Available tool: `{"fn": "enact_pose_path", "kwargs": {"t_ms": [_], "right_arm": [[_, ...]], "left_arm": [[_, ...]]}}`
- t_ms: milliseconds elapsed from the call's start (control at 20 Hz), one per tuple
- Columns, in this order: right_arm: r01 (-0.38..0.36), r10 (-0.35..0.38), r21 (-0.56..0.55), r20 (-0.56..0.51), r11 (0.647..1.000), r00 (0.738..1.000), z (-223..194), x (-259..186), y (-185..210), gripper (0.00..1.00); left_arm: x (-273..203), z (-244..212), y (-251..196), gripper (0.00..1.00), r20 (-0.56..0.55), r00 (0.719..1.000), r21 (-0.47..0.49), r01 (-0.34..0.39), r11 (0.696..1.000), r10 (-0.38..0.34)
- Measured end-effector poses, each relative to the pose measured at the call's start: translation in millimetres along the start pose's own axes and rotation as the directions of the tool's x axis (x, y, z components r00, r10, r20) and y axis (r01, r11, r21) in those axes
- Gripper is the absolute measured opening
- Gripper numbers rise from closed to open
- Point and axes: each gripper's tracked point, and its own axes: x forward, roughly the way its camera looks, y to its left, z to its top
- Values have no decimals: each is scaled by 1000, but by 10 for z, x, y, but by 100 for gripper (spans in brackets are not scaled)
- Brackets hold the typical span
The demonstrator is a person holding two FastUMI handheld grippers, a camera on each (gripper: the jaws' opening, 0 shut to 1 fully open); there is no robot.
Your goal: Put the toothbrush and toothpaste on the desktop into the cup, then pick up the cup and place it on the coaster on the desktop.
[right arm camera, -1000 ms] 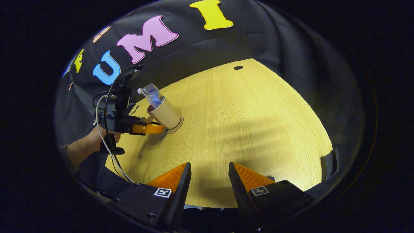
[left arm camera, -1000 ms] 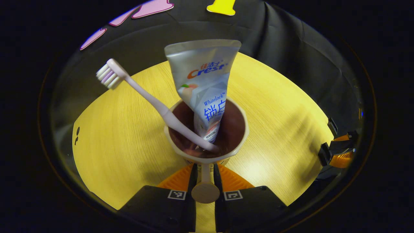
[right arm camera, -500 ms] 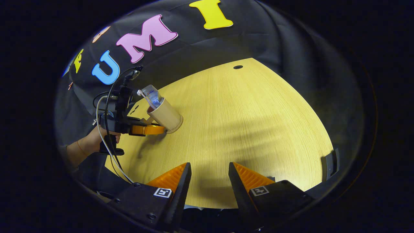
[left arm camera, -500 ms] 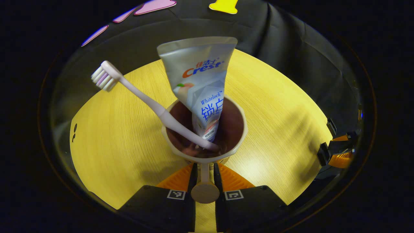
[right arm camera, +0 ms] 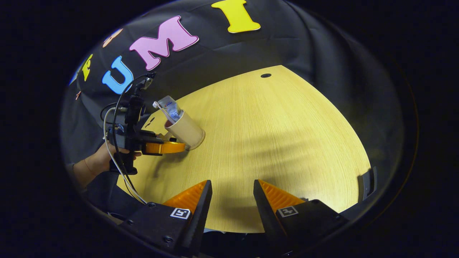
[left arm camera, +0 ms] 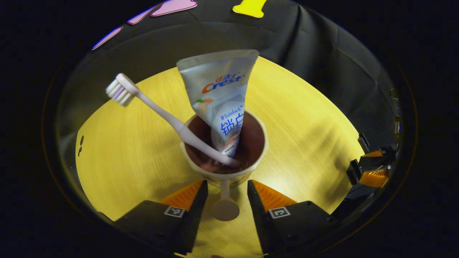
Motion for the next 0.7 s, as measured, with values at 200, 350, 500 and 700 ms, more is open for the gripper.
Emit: {"fn": "enact_pose_path", "kwargs": {"t_ms": [200, 350, 500, 700], "right_arm": [[-5, 5, 2, 9, 1000, 1000, 46, 20, 75, 72], [-4, 4, 2, 21, 1000, 1000, 92, 23, 138, 72], [1, -1, -4, 34, 1000, 999, 132, 16, 198, 72], [9, -8, -22, 47, 1000, 999, 190, 3, 314, 72]], "left_arm": [[-91, 38, -12, 81, 51, 998, 35, -30, 999, 28], [-134, -3, -5, 89, 54, 998, 55, -45, 997, 42], [-251, 11, 34, 92, 72, 995, 71, -67, 995, 62], [-492, -9, 51, 95, 97, 993, 70, -68, 995, 61]]}}
